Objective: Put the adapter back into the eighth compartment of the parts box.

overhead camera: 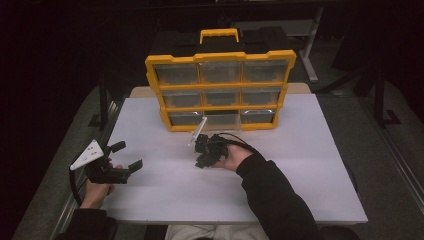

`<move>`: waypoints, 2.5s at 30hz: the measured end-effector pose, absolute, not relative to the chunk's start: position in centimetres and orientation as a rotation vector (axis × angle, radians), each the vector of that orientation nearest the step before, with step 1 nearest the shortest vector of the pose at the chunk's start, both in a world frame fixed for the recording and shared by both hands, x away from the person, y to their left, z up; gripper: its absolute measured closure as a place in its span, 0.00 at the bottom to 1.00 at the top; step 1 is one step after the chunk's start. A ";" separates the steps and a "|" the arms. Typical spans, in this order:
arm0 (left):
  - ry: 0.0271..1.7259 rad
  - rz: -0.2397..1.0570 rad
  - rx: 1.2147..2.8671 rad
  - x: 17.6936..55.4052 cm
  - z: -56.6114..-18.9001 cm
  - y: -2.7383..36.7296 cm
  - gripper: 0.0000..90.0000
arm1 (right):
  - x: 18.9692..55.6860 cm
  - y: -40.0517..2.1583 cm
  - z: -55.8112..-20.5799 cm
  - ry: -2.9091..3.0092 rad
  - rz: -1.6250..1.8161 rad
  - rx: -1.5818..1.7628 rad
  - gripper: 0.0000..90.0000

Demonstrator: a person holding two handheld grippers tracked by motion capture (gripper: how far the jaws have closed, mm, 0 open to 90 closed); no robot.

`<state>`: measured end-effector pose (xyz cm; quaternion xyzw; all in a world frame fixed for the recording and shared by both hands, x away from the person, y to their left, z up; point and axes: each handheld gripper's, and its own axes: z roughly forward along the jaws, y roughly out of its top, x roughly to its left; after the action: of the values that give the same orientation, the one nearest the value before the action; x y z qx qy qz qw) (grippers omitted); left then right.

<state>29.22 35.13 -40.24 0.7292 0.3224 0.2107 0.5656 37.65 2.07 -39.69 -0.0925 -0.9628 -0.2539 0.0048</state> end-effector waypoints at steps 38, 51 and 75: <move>0.762 0.495 1.715 29.2 -40.3 35.1 0.00 | 37.3 -1.7 -35.5 -3.059 -0.849 -0.354 0.83; 0.766 0.489 1.713 29.2 -40.3 35.1 0.00 | 37.7 -3.7 -32.9 -3.072 -0.927 -0.384 0.83; 0.769 0.494 1.711 29.2 -40.3 35.2 0.00 | 39.8 -5.6 -30.0 -3.099 -0.994 -0.478 0.83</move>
<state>29.21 35.17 -40.28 0.7274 0.3272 0.2101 0.5655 39.75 -5.62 -30.03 -0.1450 -0.9395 -0.3013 -0.0741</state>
